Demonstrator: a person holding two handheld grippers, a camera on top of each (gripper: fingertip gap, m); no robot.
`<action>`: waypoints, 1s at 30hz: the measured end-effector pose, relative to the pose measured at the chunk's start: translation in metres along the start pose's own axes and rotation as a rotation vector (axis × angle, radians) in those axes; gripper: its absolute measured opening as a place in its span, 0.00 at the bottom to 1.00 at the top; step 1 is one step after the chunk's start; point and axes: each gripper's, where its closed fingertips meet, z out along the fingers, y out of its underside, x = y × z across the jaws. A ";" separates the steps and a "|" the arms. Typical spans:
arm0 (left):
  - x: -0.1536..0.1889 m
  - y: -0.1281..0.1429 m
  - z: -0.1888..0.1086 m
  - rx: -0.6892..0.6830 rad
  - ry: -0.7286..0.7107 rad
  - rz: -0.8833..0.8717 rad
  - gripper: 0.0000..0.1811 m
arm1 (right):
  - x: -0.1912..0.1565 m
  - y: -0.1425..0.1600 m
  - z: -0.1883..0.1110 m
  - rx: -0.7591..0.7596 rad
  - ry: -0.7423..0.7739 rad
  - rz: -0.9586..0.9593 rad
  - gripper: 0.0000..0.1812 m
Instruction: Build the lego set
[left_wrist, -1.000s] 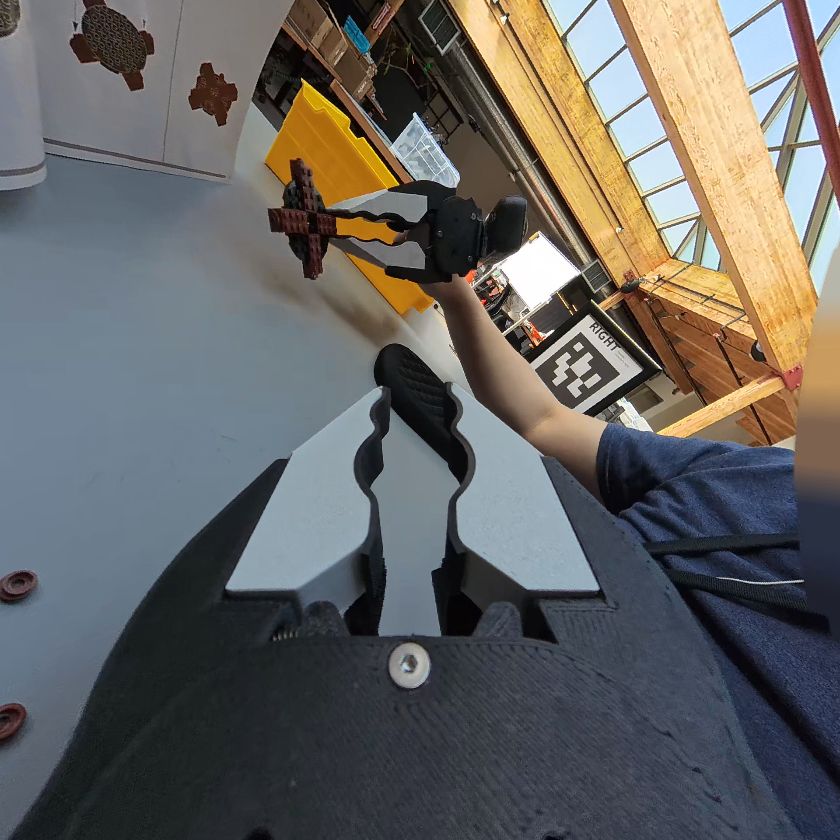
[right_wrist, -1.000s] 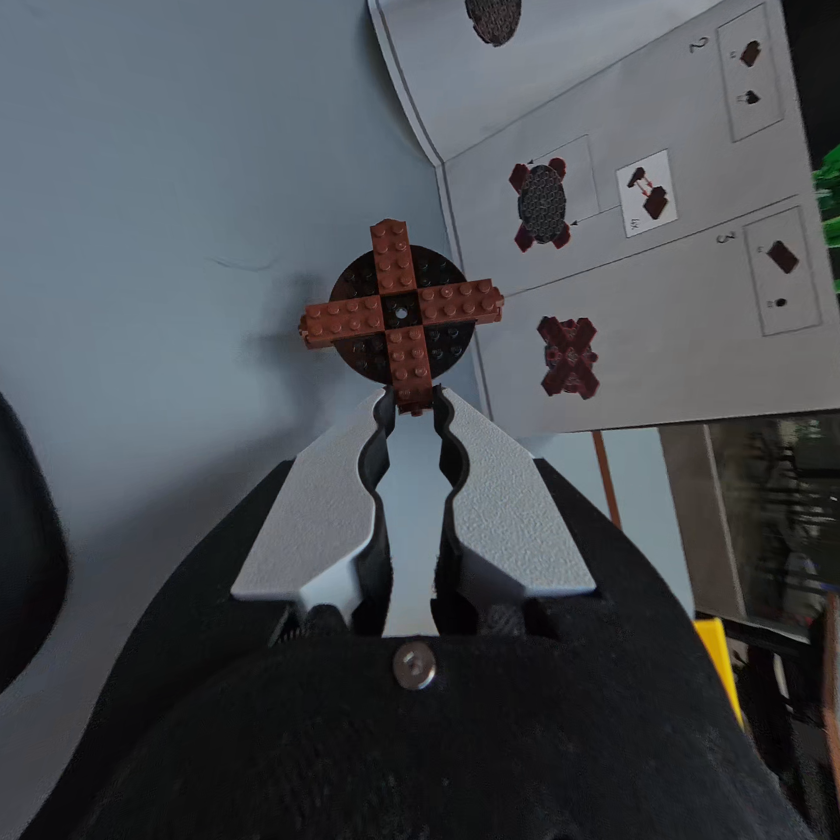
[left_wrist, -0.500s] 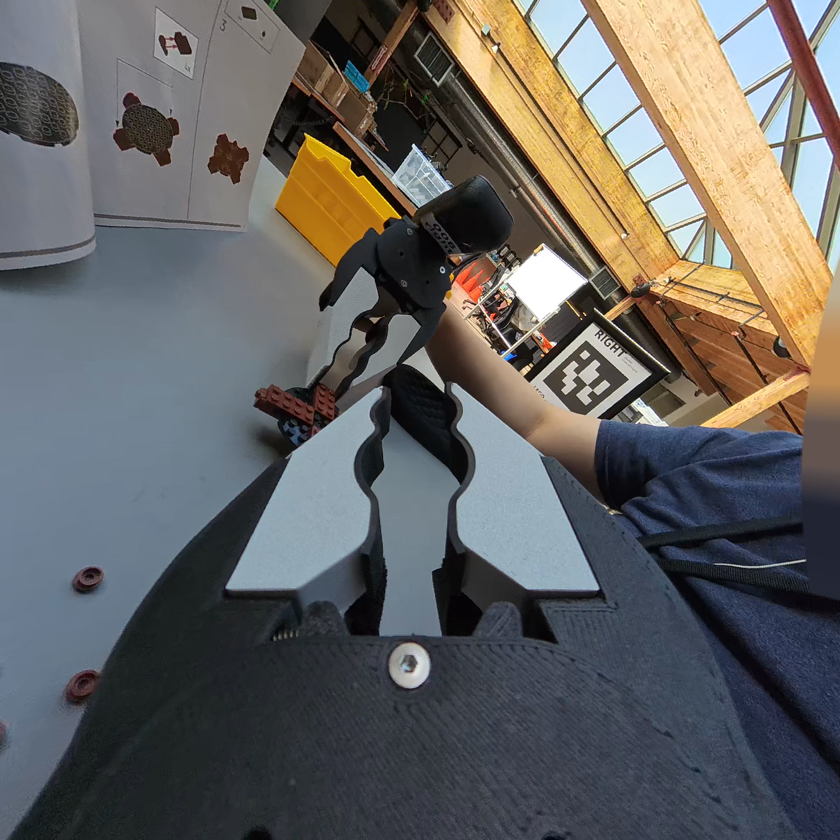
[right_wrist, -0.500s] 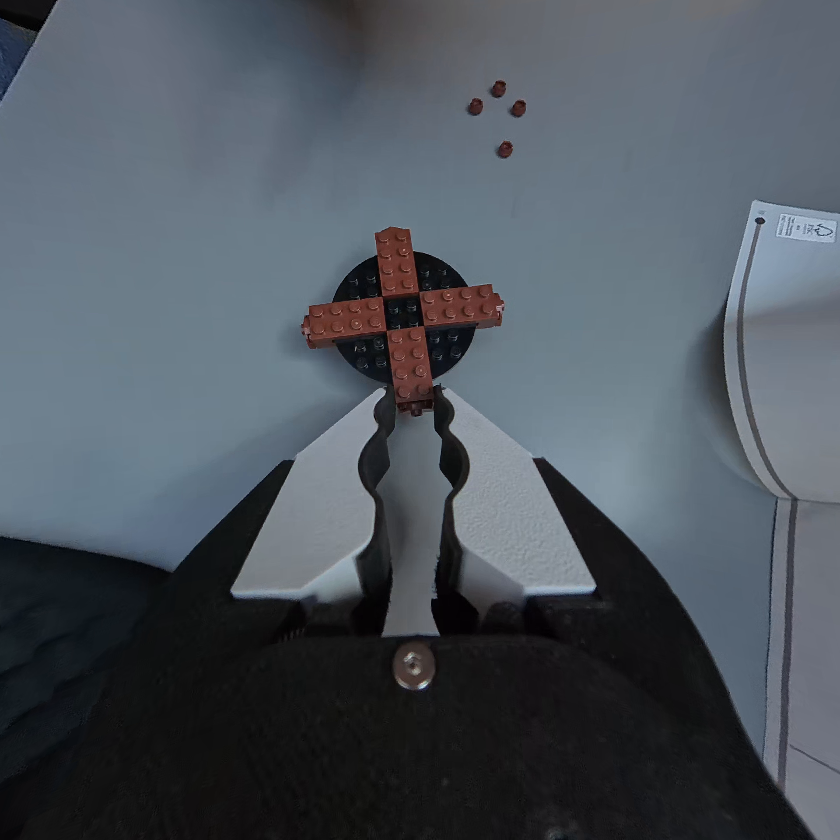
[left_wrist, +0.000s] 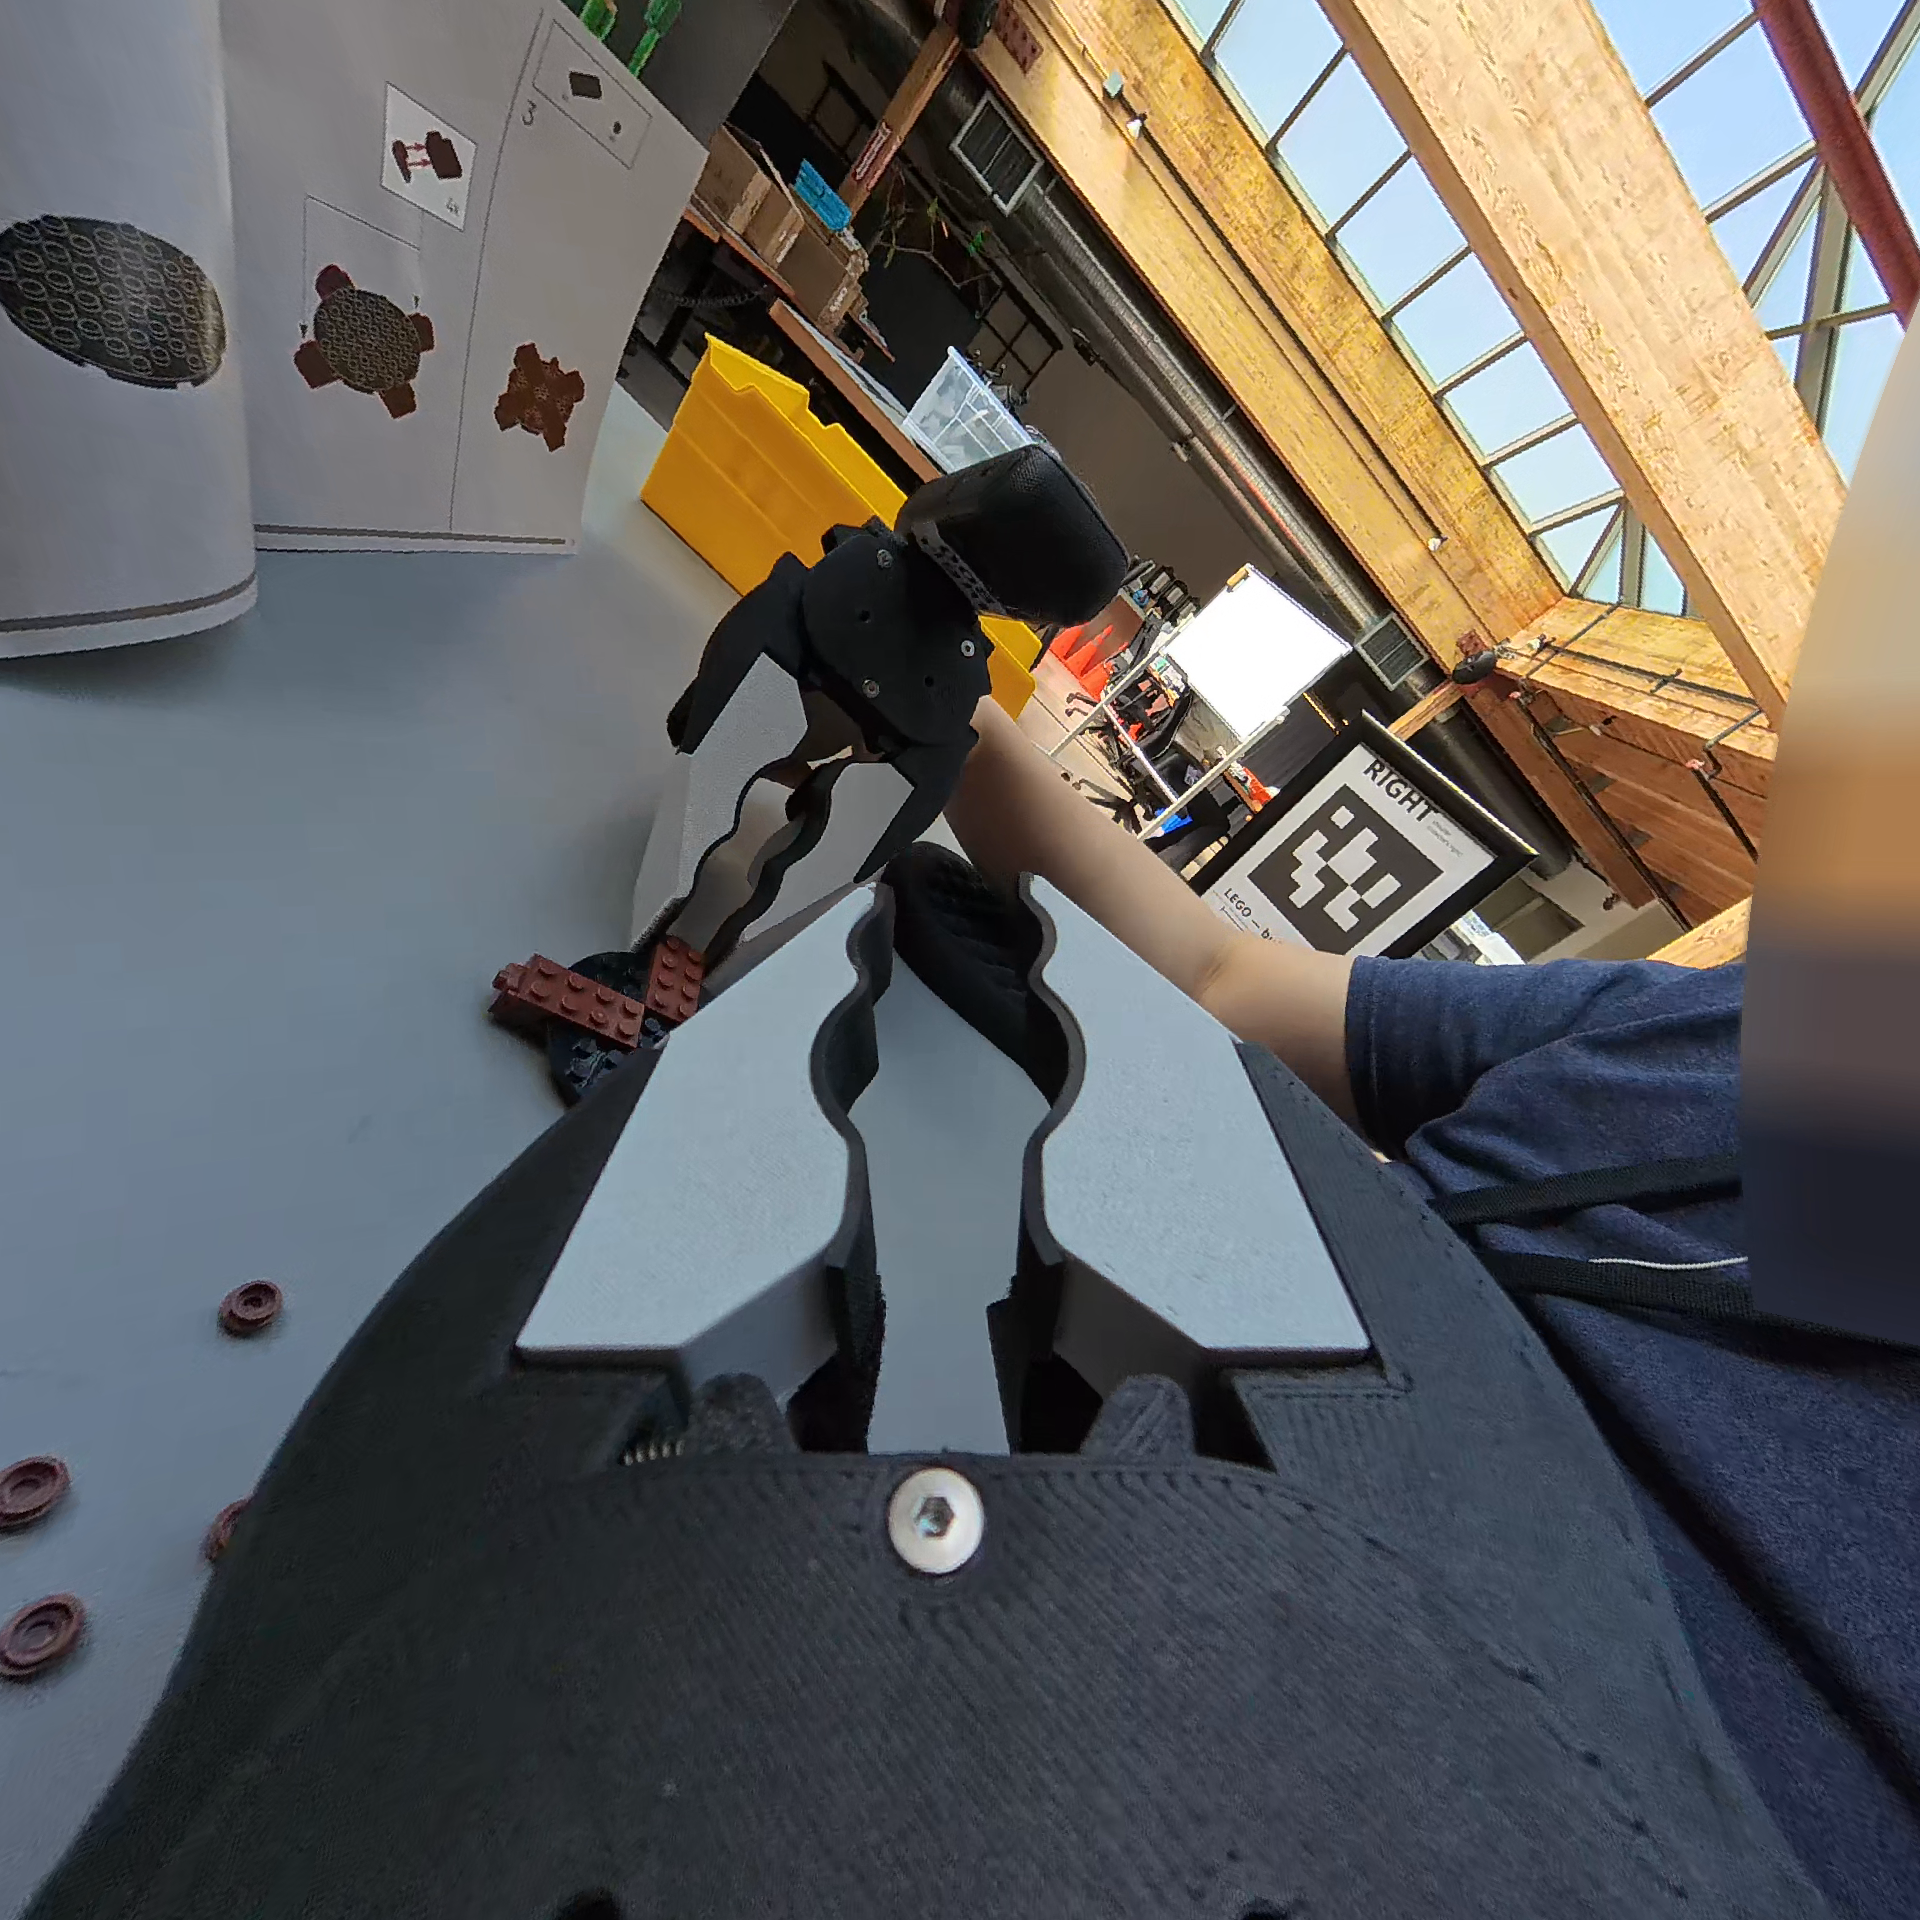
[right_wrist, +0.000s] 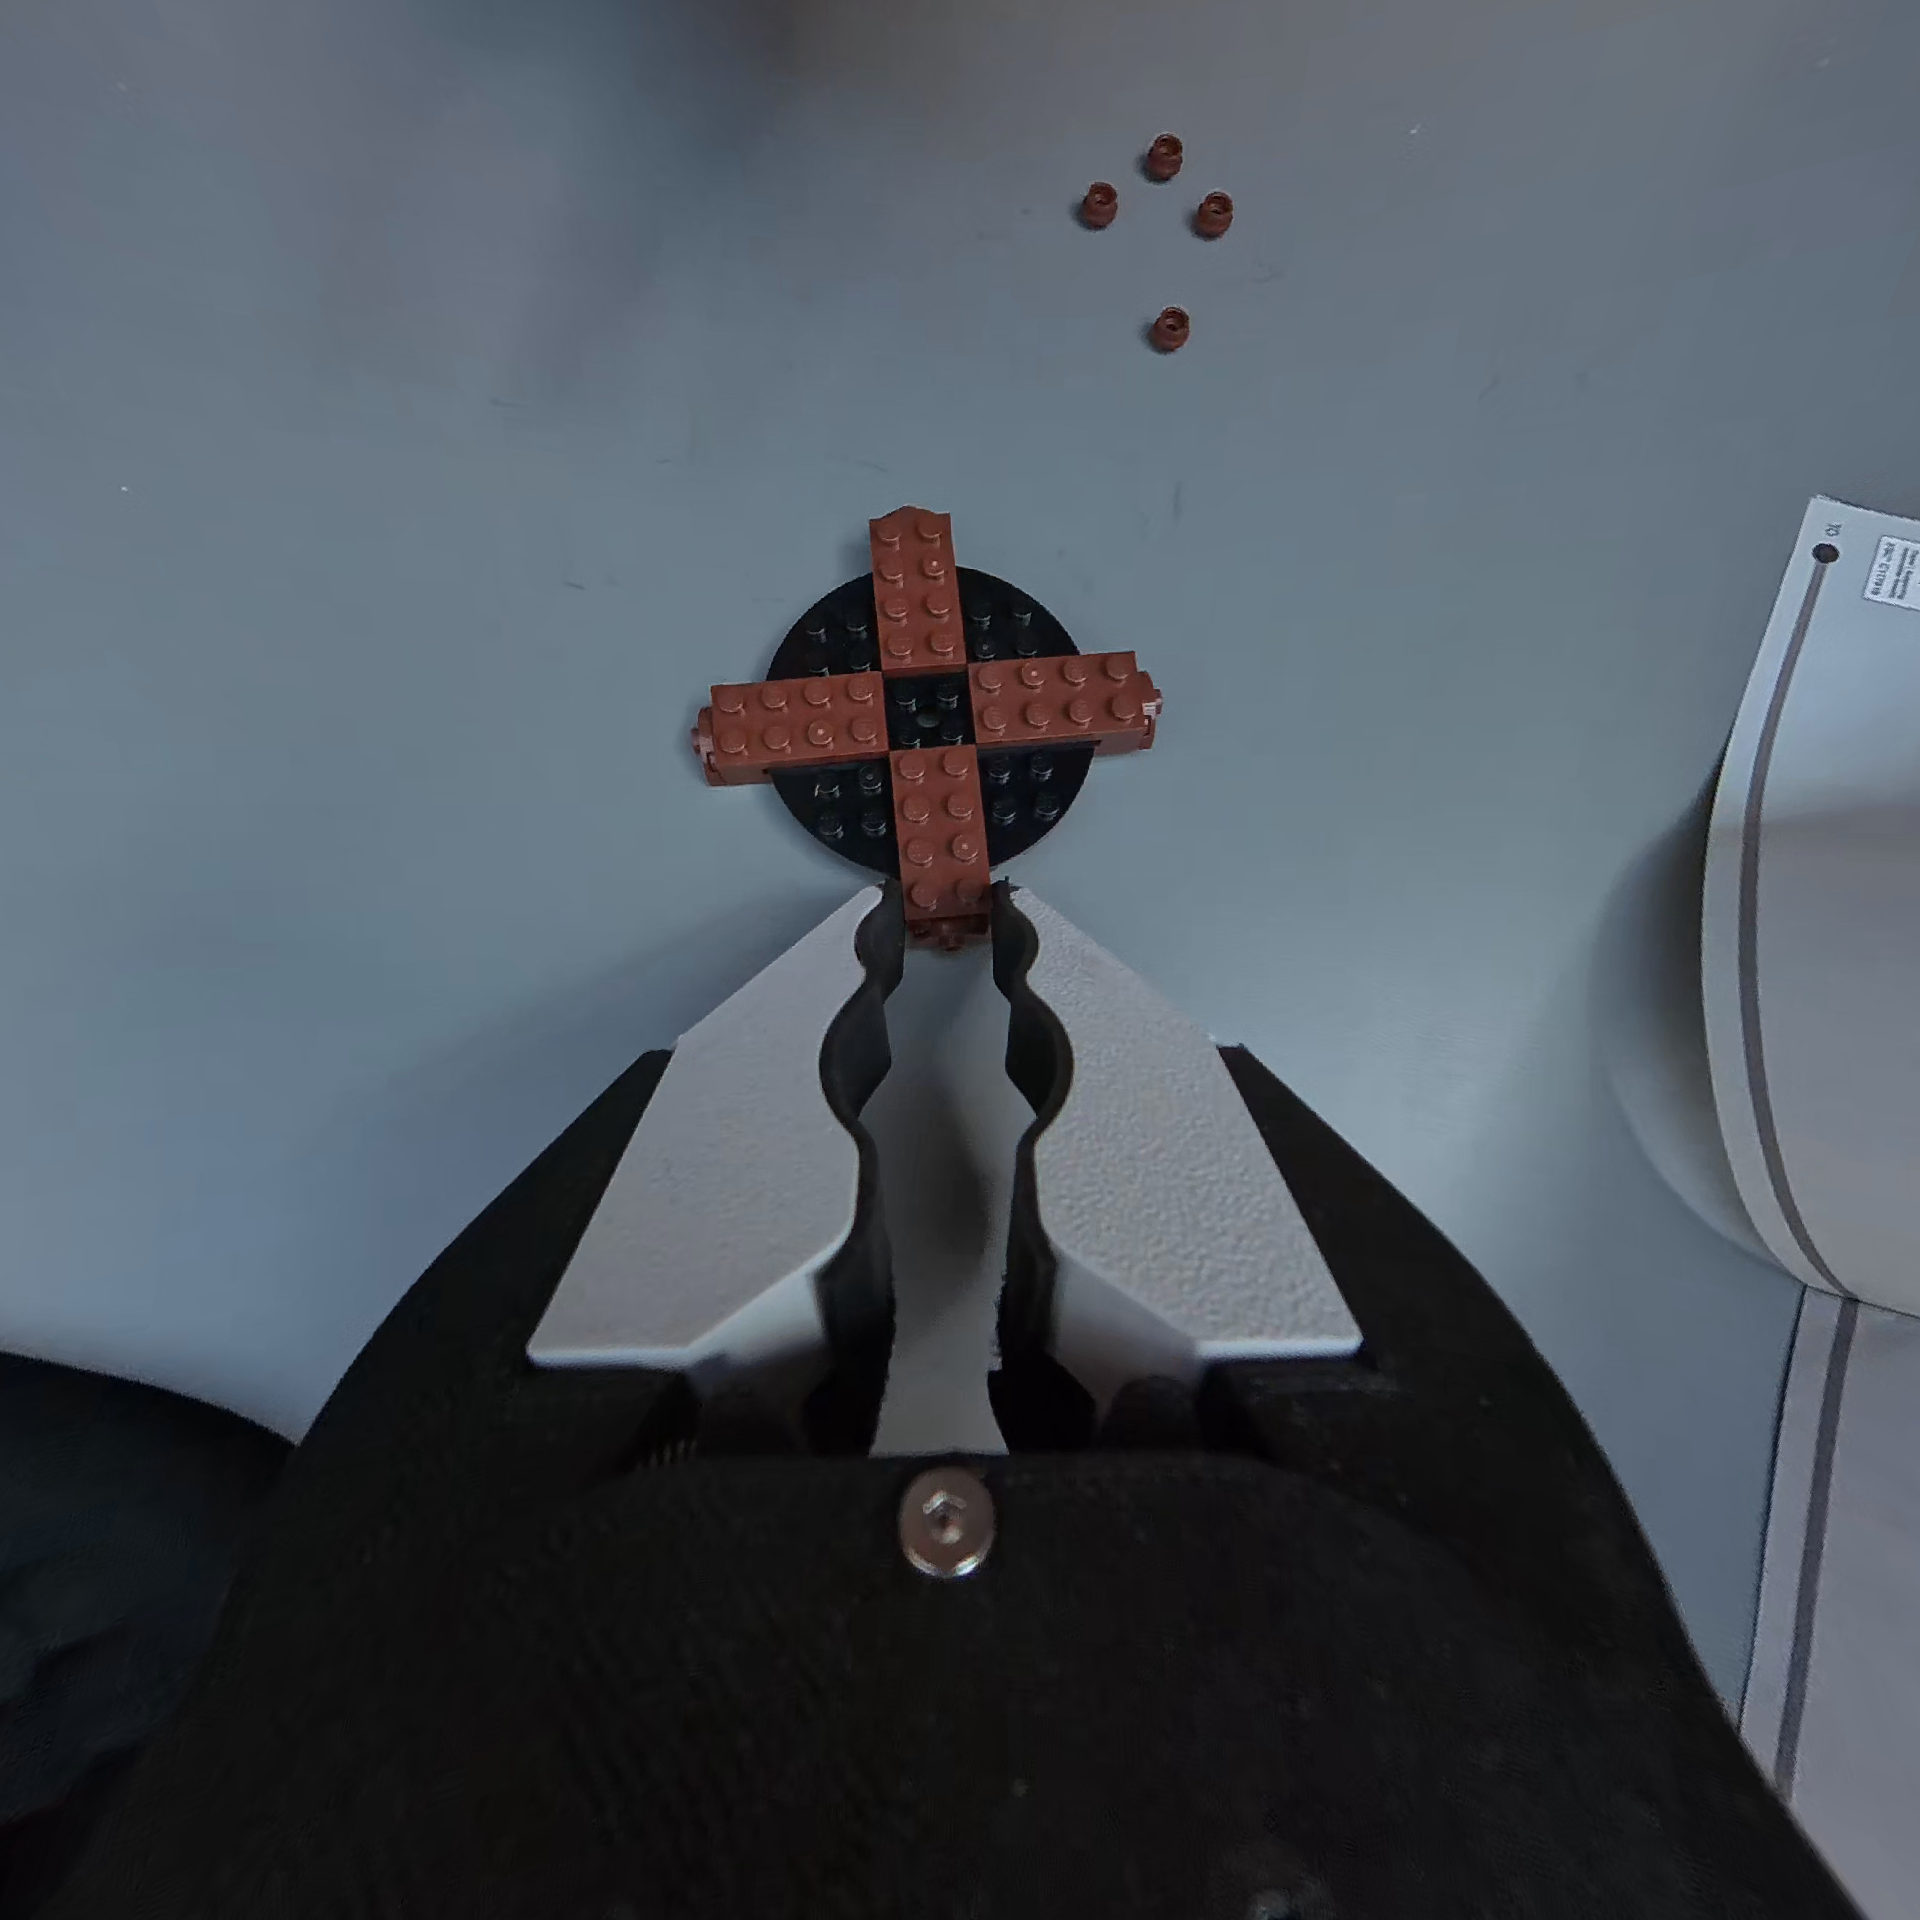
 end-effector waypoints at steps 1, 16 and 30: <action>0.000 0.001 0.000 -0.003 -0.003 0.005 0.11 | -0.001 -0.001 0.001 0.008 -0.005 -0.002 0.08; -0.006 -0.005 -0.007 0.013 -0.040 0.022 0.11 | 0.002 -0.001 0.000 0.063 0.013 0.006 0.11; -0.020 -0.005 -0.080 -0.190 -0.472 0.516 0.14 | 0.000 -0.004 -0.005 0.110 0.035 0.018 0.12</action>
